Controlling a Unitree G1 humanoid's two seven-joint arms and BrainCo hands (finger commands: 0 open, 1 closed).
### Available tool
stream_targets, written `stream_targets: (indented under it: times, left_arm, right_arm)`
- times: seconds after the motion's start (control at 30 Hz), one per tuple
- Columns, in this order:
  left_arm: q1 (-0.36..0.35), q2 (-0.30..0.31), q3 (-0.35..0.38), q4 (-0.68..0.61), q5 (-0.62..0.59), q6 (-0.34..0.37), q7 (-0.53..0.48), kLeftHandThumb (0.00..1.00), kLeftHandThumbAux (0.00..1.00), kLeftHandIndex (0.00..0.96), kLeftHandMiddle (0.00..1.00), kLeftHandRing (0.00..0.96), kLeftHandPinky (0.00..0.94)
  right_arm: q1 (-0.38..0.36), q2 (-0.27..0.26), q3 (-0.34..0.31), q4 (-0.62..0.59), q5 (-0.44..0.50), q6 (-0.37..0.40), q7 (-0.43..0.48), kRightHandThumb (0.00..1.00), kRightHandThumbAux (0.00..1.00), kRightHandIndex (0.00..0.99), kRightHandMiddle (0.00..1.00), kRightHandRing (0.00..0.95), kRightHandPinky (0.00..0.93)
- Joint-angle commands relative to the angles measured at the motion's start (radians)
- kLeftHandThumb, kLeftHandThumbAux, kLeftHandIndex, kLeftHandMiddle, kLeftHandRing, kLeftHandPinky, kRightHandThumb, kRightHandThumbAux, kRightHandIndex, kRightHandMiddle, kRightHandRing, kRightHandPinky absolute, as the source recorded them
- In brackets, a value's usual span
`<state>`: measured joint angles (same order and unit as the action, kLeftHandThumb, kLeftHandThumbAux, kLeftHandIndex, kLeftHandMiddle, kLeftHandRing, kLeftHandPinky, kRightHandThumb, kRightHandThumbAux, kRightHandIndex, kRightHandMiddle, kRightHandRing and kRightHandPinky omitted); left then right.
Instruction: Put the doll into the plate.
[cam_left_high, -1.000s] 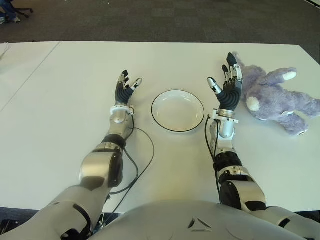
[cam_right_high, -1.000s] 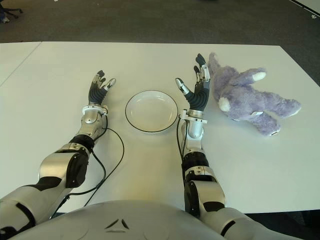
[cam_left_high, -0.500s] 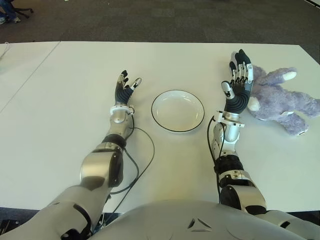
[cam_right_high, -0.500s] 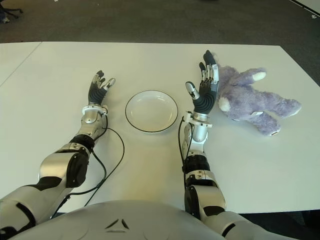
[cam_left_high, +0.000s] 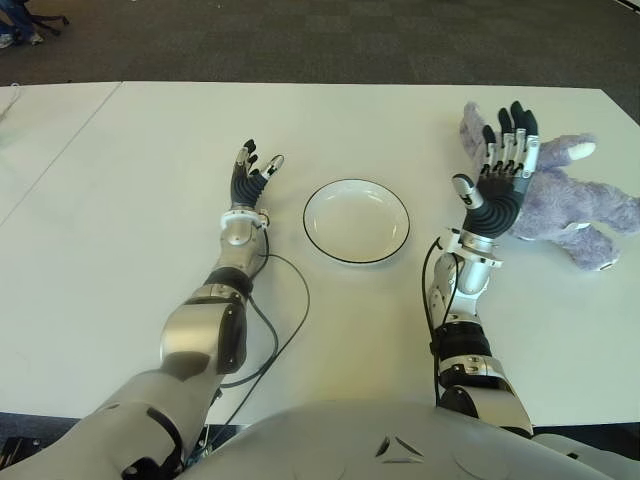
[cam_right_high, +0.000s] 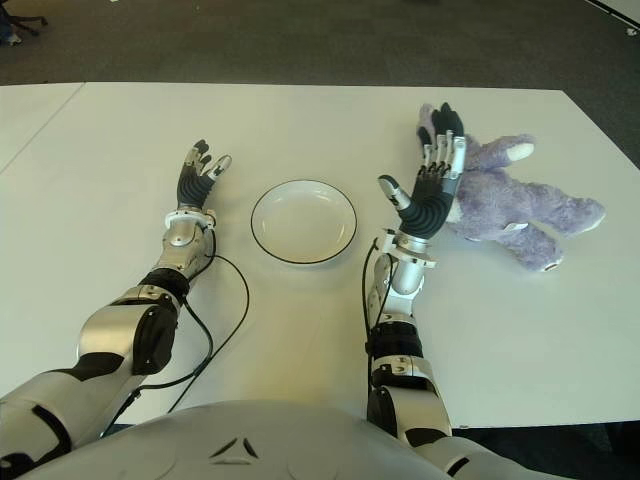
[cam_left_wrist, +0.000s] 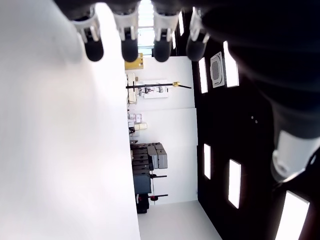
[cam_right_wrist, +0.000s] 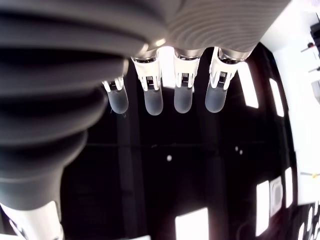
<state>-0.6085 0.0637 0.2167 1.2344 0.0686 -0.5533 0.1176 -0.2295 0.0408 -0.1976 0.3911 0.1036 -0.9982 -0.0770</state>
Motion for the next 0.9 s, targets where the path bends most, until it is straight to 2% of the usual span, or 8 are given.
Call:
stream_targets:
  times: [0.03, 0.2, 0.23, 0.27, 0.4, 0.6, 0.7, 0.9]
  left_arm:
    - [0.197, -0.048, -0.002, 0.129, 0.004, 0.150, -0.020, 0.000, 0.548, 0.013, 0.000, 0.000, 0.007]
    - [0.192, -0.050, -0.002, 0.128, 0.005, 0.161, -0.002, 0.000, 0.561, 0.016, 0.003, 0.000, 0.007]
    - [0.192, -0.051, -0.004, 0.128, 0.006, 0.161, 0.001, 0.000, 0.563, 0.017, 0.004, 0.000, 0.008]
    - [0.191, -0.052, -0.004, 0.128, 0.007, 0.161, 0.002, 0.000, 0.568, 0.018, 0.006, 0.000, 0.007]
    - [0.187, -0.054, 0.000, 0.129, 0.002, 0.178, 0.003, 0.000, 0.585, 0.014, 0.008, 0.000, 0.003]
    - [0.183, -0.058, 0.010, 0.129, -0.009, 0.184, -0.011, 0.000, 0.587, 0.012, 0.011, 0.004, 0.004]
    - [0.183, -0.062, 0.016, 0.129, -0.016, 0.181, -0.019, 0.000, 0.586, 0.012, 0.012, 0.003, 0.000]
    - [0.181, -0.067, 0.032, 0.128, -0.034, 0.186, -0.031, 0.000, 0.578, 0.018, 0.017, 0.008, 0.013]
  right_arm:
    - [0.027, -0.013, -0.040, -0.057, -0.045, 0.084, -0.052, 0.032, 0.707, 0.094, 0.101, 0.071, 0.037]
    - [0.022, -0.017, -0.040, -0.054, -0.050, 0.097, -0.063, 0.032, 0.707, 0.094, 0.101, 0.071, 0.037]
    - [-0.006, -0.033, -0.054, -0.032, -0.067, 0.075, -0.074, 0.032, 0.707, 0.094, 0.101, 0.071, 0.037]
    - [-0.027, -0.046, -0.066, -0.014, -0.079, 0.059, -0.082, 0.047, 0.652, 0.123, 0.110, 0.061, 0.011]
    - [-0.074, -0.083, -0.098, 0.022, -0.132, 0.038, -0.118, 0.052, 0.602, 0.152, 0.115, 0.048, 0.000]
    - [-0.063, -0.146, -0.108, 0.003, -0.165, 0.134, -0.123, 0.065, 0.599, 0.152, 0.112, 0.046, 0.000]
    - [-0.062, -0.172, -0.108, 0.017, -0.158, 0.147, -0.113, 0.077, 0.605, 0.149, 0.111, 0.049, 0.007]
    - [-0.063, -0.185, -0.101, 0.024, -0.152, 0.151, -0.119, 0.078, 0.605, 0.149, 0.111, 0.049, 0.008]
